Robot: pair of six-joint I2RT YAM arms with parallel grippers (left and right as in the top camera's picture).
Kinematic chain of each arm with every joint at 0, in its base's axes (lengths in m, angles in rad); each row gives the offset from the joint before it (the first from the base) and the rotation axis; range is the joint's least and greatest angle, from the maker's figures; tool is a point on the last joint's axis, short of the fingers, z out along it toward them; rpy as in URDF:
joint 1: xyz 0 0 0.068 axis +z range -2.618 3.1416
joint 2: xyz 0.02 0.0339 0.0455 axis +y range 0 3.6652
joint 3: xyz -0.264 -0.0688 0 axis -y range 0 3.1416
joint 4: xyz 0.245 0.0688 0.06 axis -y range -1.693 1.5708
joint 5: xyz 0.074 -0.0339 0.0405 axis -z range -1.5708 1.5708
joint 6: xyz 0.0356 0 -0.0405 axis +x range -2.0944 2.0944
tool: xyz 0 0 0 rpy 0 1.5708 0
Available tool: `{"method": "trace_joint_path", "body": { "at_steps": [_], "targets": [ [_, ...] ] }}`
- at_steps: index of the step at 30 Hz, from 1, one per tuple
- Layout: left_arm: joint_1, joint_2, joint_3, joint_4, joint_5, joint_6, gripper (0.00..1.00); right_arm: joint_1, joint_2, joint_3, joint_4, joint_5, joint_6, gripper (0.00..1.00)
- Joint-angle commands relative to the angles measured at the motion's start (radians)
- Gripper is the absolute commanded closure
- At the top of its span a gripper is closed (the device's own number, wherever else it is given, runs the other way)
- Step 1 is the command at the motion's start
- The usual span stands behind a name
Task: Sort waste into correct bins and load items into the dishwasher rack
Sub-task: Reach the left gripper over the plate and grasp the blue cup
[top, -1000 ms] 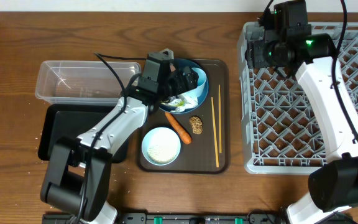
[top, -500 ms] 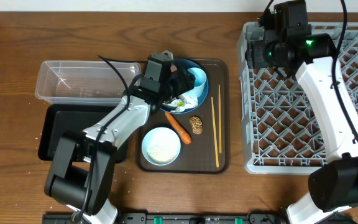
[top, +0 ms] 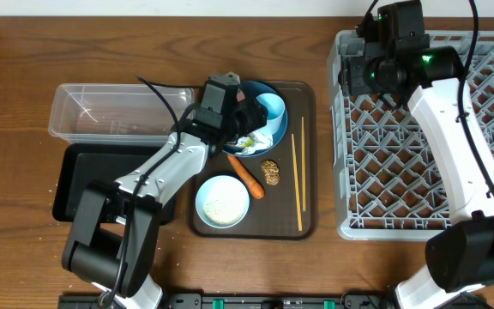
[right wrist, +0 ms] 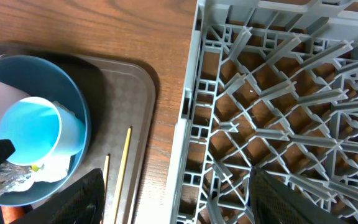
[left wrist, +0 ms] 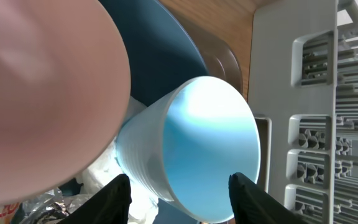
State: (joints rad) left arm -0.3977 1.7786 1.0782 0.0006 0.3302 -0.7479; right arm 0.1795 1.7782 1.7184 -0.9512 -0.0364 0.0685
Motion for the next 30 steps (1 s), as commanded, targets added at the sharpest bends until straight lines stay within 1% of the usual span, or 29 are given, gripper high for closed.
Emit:
{"method": "trace_joint_path", "body": {
  "at_steps": [1,6,10,14,20,30],
  "targets": [
    [-0.003,0.015,0.021,-0.008,-0.01,0.002,0.5,-0.009,0.006,0.002,-0.006,0.002,0.013,0.31],
    [-0.003,0.015,0.021,-0.031,-0.013,0.002,0.5,-0.008,0.006,0.002,-0.007,0.002,0.013,0.32],
    [-0.005,0.015,0.02,-0.066,-0.056,0.002,0.51,-0.008,0.006,0.002,-0.01,0.002,0.013,0.32],
    [-0.005,0.015,0.02,-0.066,-0.055,0.002,0.52,-0.008,0.006,0.002,-0.01,0.002,0.013,0.32],
    [-0.005,0.015,0.02,-0.067,-0.055,0.002,0.6,-0.008,0.006,0.002,-0.013,0.002,0.013,0.32],
    [-0.005,0.015,0.02,-0.068,-0.054,0.002,0.69,-0.008,0.006,0.002,-0.011,0.002,0.013,0.32]
  ]
}}
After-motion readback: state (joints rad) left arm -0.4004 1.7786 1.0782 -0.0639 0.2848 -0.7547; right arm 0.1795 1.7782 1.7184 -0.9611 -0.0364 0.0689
